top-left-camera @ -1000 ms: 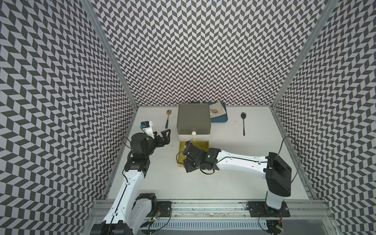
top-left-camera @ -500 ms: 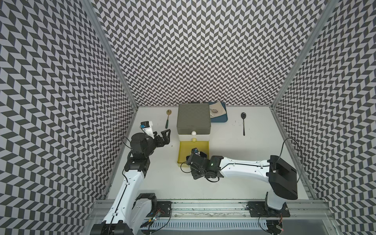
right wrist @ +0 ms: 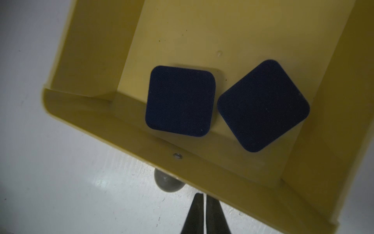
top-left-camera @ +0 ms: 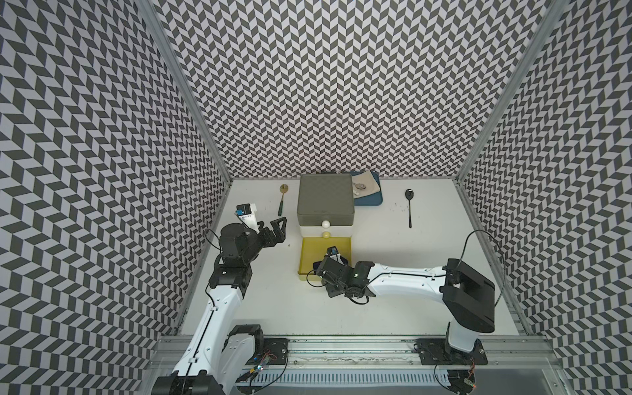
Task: Place the brooch boxes into the drawer by color
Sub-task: Close the drawer in the storage box.
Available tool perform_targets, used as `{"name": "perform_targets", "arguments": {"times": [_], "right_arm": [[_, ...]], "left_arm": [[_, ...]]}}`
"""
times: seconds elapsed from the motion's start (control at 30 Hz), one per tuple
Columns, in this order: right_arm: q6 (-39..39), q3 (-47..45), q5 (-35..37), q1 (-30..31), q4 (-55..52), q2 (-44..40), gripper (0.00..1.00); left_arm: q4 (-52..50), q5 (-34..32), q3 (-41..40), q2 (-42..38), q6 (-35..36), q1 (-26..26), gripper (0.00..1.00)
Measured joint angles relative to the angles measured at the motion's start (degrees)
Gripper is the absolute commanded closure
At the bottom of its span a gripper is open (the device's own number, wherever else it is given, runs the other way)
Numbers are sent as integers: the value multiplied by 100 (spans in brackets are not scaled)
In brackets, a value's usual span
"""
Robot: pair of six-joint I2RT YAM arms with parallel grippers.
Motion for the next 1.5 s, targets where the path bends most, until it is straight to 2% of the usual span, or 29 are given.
{"name": "perform_targets", "arguments": {"times": [0.5,0.77,1.17,1.23,1.3,1.33,1.5], "right_arm": [[-90,-190,669,-219,417,59,91],[-160,-188,916,-428,1023,59,91],[-442,-295,1167,-439,1958,13,91],[-459,-516,1182,-439,2015,-175,91],[-409,-914,1158,-439,2041,-597,79],[-376,-1099,1106,-442,2035,-839,78],[-63,-2218,645,-671,2188,-2706,75]], "left_arm": [[-9,0,0,0,76,7,0],[-37,0,0,13,90,9,0],[-42,-4,0,76,101,26,0],[-42,-4,0,76,101,26,0],[-44,-4,0,76,101,26,0],[-44,-4,0,76,103,26,0],[-42,-4,0,76,101,26,0]]}}
